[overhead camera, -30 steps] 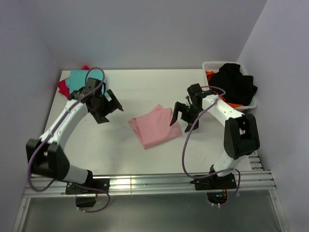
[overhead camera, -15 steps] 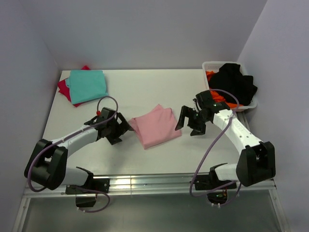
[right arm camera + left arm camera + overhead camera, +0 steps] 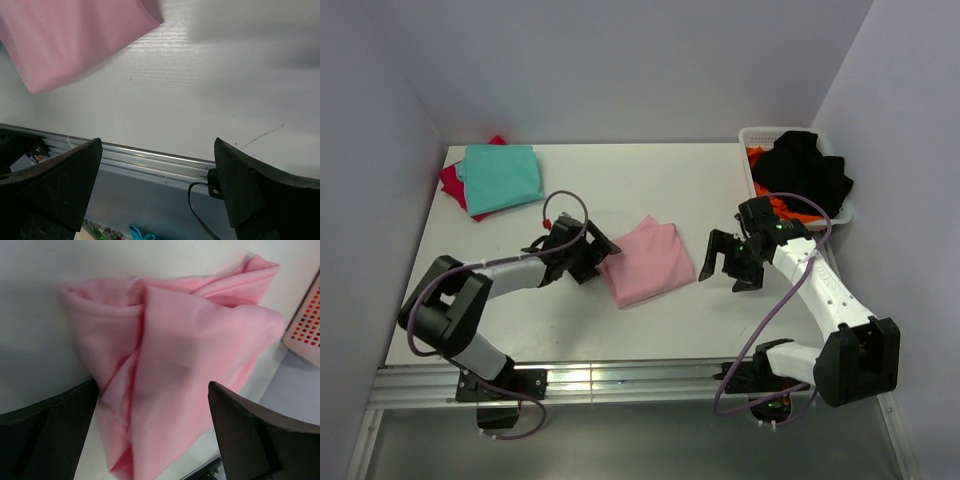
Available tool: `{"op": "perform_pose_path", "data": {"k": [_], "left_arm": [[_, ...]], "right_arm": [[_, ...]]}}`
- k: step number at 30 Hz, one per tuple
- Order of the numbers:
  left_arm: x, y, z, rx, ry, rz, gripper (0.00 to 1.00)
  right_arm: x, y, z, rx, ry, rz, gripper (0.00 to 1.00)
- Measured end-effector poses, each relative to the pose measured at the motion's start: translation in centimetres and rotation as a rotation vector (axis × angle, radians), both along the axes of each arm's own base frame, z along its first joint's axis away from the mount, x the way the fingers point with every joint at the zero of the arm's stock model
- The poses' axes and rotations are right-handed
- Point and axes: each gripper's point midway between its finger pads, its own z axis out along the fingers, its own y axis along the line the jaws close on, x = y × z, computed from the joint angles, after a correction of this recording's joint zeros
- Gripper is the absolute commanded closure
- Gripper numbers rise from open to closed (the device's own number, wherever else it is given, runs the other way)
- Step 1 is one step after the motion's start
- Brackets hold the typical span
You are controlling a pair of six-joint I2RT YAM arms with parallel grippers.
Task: Fold and stack the t-shirts
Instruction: Fold the tshirt, then neatly place the folded tshirt to the corner
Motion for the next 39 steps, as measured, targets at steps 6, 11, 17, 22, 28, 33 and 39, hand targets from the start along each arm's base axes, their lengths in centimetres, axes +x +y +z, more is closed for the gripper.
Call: {"op": "perform_pose_path", "data": {"k": [6, 11, 17, 22, 28, 33, 39], "left_arm": [[1.0, -2.7, -1.7, -0.017, 0.020, -0.037, 1.00], [2.1, -3.5, -2.0, 0.020, 0.046, -0.070, 1.00], [4.8, -1.8, 0.2, 0.115, 0.045, -0.102, 1.00], [13.8, 1.6, 7.7, 0.201, -0.103, -0.092, 1.00], [22.1, 7.4, 14.4, 0.275, -0.277, -0.045, 1.00], [25.4, 13.1, 14.6, 0.322, -0.268, 0.002, 1.00], [26.5, 19.0, 13.2, 0.337, -0.208, 0.037, 1.00]], "right_arm": [[-0.3, -0.5, -0.1, -0.015, 0.013, -0.005, 0.00], [-0.2, -1.0, -0.2, -0.024, 0.018, -0.023, 0.00], [0.2, -1.5, 0.1, -0.016, 0.013, -0.047, 0.00], [0.4, -1.4, 0.0, 0.012, 0.009, -0.062, 0.00], [-0.6, -1.2, -0.4, 0.030, 0.027, -0.061, 0.00], [-0.7, -1.2, 0.3, 0.036, -0.010, -0.062, 0.00], [-0.9, -1.1, 0.9, 0.048, -0.037, -0.061, 0.00]]}}
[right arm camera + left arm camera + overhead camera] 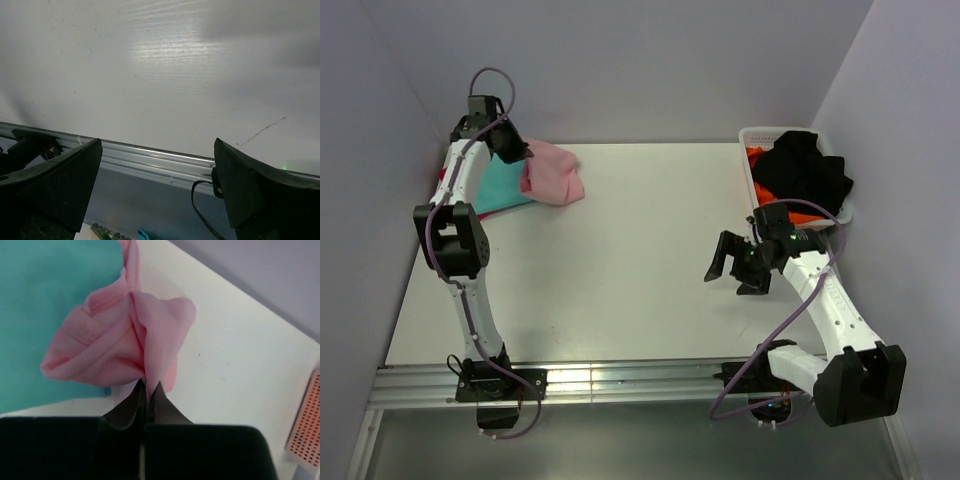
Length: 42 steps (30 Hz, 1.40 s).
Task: Fold and stack the t-shirts
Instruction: Neatly place the folded tshirt to the corner
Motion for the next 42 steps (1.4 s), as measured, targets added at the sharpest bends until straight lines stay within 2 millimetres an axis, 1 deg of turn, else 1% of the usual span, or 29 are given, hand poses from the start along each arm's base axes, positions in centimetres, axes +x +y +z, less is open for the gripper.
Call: {"op": "perform_pose_path", "data": {"k": [3, 6, 8, 9, 10, 12, 13, 14, 16, 17, 20, 23, 25, 26, 27, 28, 30, 31, 33, 34, 35, 36, 37, 38, 40, 41, 42], "left_arm": [[1.1, 3.2, 0.5, -0.065, -0.011, 0.009, 1.00], [2.5, 8.4, 0.8, -0.100, -0.045, 0.067, 1.00], [2.3, 12.0, 0.5, -0.109, -0.045, 0.120, 1.00], [1.9, 13.8, 0.2, -0.113, -0.037, 0.152, 0.91], [1.6, 15.2, 0.0, -0.114, -0.033, 0.178, 0.48], [0.8, 18.2, -0.2, -0.115, -0.030, 0.230, 0.03], [0.6, 19.1, -0.3, -0.117, -0.028, 0.247, 0.00], [0.3, 19.8, -0.5, -0.122, -0.023, 0.265, 0.01], [-0.1, 20.7, -0.7, -0.123, -0.017, 0.285, 0.01], [-0.4, 20.7, -0.9, -0.125, -0.011, 0.289, 0.01], [-2.3, 20.0, -1.6, -0.132, 0.032, 0.297, 0.00], [-5.0, 18.8, -0.9, -0.134, 0.052, 0.300, 0.01], [-7.6, 17.6, 1.0, -0.121, 0.036, 0.302, 0.00], [-8.9, 16.9, 2.3, -0.115, 0.019, 0.301, 0.01], [-10.3, 16.1, 4.0, -0.103, -0.017, 0.299, 0.01], [-11.8, 14.9, 5.7, -0.094, -0.052, 0.291, 0.01], [-14.7, 11.5, 9.9, -0.080, -0.154, 0.243, 0.00], [-16.2, 9.0, 11.8, -0.077, -0.205, 0.196, 0.02], [-19.4, 2.7, 15.2, -0.080, -0.297, 0.062, 0.03], [-21.1, -0.9, 16.1, -0.097, -0.330, -0.024, 0.03], [-22.7, -3.4, 16.0, -0.120, -0.333, -0.091, 0.03], [-25.0, -5.5, 15.6, -0.146, -0.331, -0.148, 0.02], [-26.8, -6.7, 14.3, -0.169, -0.308, -0.176, 0.02], [-28.4, -7.0, 12.5, -0.183, -0.263, -0.177, 0.02], [-31.3, -6.9, 9.4, -0.199, -0.173, -0.150, 0.01], [-32.7, -6.6, 8.5, -0.197, -0.138, -0.134, 0.01], [-33.7, -6.3, 8.2, -0.195, -0.119, -0.123, 0.00]], "right_arm": [[-0.2, 0.1, 0.1, 0.011, -0.003, -0.001, 0.00], [-0.4, 0.3, 0.2, 0.021, 0.001, 0.001, 0.00], [-0.7, 0.3, 0.2, 0.021, 0.015, 0.002, 0.00], [-0.8, 0.3, 0.2, 0.020, 0.022, 0.002, 0.00], [-0.9, 0.2, 0.3, 0.017, 0.028, 0.002, 0.00], [-0.9, 0.1, 0.5, 0.011, 0.034, 0.005, 0.00], [-0.9, 0.1, 0.7, 0.010, 0.032, 0.007, 0.00], [-0.9, 0.1, 0.9, 0.009, 0.031, 0.007, 0.00], [-0.8, 0.1, 1.2, 0.010, 0.025, 0.006, 0.00], [-0.8, 0.1, 1.4, 0.010, 0.021, 0.006, 0.00], [-0.8, 0.1, 1.8, 0.013, 0.005, 0.005, 0.00], [-0.9, 0.2, 2.8, 0.024, -0.020, -0.005, 0.00], [-0.6, 0.4, 4.2, 0.039, -0.066, -0.008, 0.00], [-0.4, 0.6, 5.3, 0.052, -0.102, -0.010, 0.00], [-0.1, 0.7, 6.3, 0.063, -0.137, -0.011, 0.00], [0.2, 0.8, 7.9, 0.077, -0.187, -0.015, 0.00], [0.7, 1.0, 11.4, 0.101, -0.304, -0.022, 0.00], [0.8, 1.0, 13.1, 0.112, -0.361, -0.027, 0.00], [0.7, 1.0, 16.6, 0.133, -0.484, -0.036, 0.00], [0.5, 0.9, 18.0, 0.139, -0.535, -0.040, 0.00], [0.5, 0.8, 18.9, 0.142, -0.572, -0.049, 0.00], [0.2, 0.6, 19.9, 0.145, -0.612, -0.061, 0.00], [-0.1, 0.4, 20.4, 0.146, -0.643, -0.070, 0.00], [-0.6, 0.3, 20.9, 0.147, -0.669, -0.079, 0.00], [-1.2, -0.1, 21.7, 0.145, -0.709, -0.097, 0.00], [-1.4, -0.3, 22.1, 0.142, -0.726, -0.106, 0.00], [-1.4, -0.4, 22.5, 0.138, -0.740, -0.115, 0.00]]}}
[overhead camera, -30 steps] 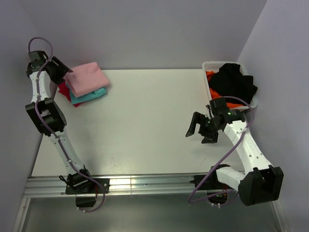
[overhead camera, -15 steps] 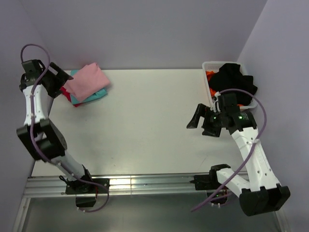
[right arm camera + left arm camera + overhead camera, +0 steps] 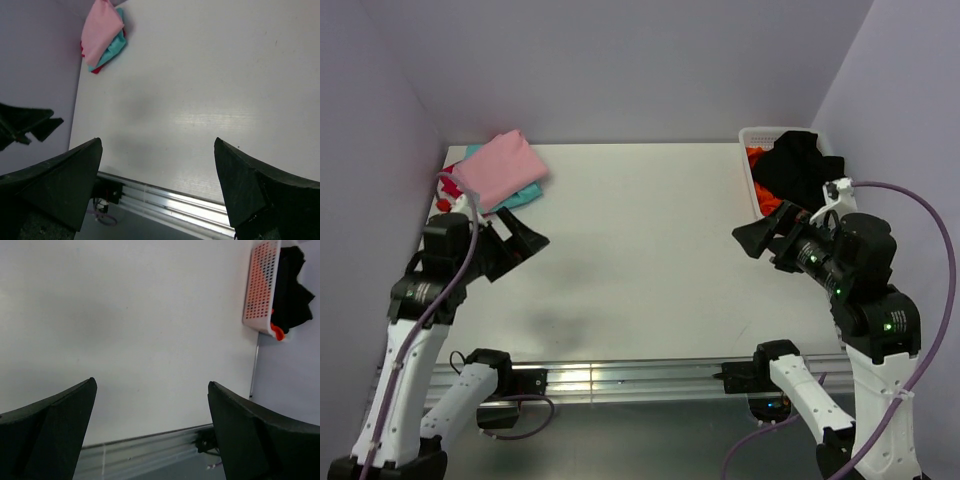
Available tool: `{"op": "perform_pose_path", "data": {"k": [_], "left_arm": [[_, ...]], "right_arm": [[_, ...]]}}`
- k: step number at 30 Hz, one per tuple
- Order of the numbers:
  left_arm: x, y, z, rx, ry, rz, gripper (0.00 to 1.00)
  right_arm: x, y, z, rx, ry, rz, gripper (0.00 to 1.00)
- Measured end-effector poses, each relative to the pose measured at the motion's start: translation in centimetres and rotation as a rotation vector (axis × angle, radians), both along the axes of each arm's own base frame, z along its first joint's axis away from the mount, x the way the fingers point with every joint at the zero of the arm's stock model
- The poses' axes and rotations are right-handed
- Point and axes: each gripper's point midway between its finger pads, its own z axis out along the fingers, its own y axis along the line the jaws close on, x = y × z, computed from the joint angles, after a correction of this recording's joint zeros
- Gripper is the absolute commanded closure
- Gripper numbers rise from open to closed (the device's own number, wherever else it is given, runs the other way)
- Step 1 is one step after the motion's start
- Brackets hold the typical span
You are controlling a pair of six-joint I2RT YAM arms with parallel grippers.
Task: Fold and stack the t-shirts
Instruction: Neatly place the folded tshirt to the corner
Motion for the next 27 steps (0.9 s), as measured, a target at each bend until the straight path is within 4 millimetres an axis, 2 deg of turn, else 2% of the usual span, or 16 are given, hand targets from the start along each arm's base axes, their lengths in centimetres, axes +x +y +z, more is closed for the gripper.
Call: {"op": "perform_pose_path", "data": {"k": [1, 3, 7, 9, 11, 14, 18, 23, 27], "left_arm": [[-0.9, 0.4, 0.3, 0.008, -0.004, 0.010, 0.01], [-2.5, 1.2, 2.7, 0.030, -0.053, 0.030, 0.01], [-5.2, 3.2, 11.9, 0.071, -0.314, 0.083, 0.01], [-6.9, 4.3, 15.3, 0.083, -0.434, 0.118, 0.02], [-8.3, 5.3, 17.2, 0.097, -0.511, 0.155, 0.02], [-8.8, 6.2, 18.0, 0.113, -0.544, 0.195, 0.02], [-8.0, 6.6, 18.0, 0.126, -0.531, 0.222, 0.02], [-7.1, 6.7, 17.6, 0.137, -0.513, 0.235, 0.02], [-5.5, 6.8, 16.3, 0.157, -0.498, 0.250, 0.01]], "right_arm": [[0.0, -0.2, 0.5, -0.001, -0.013, -0.010, 0.00], [0.2, -0.4, 1.5, -0.005, -0.040, -0.025, 0.00], [0.4, -0.6, 4.4, -0.020, -0.107, -0.024, 0.00], [0.5, -0.7, 6.5, -0.040, -0.164, -0.018, 0.00], [0.4, -1.1, 8.1, -0.062, -0.215, -0.025, 0.00], [-0.2, -1.5, 10.0, -0.092, -0.284, -0.030, 0.00], [-1.5, -1.7, 11.4, -0.124, -0.352, -0.018, 0.00], [-2.7, -2.5, 11.5, -0.167, -0.392, -0.016, 0.00], [-3.1, -2.9, 10.5, -0.199, -0.386, -0.009, 0.00]]}}
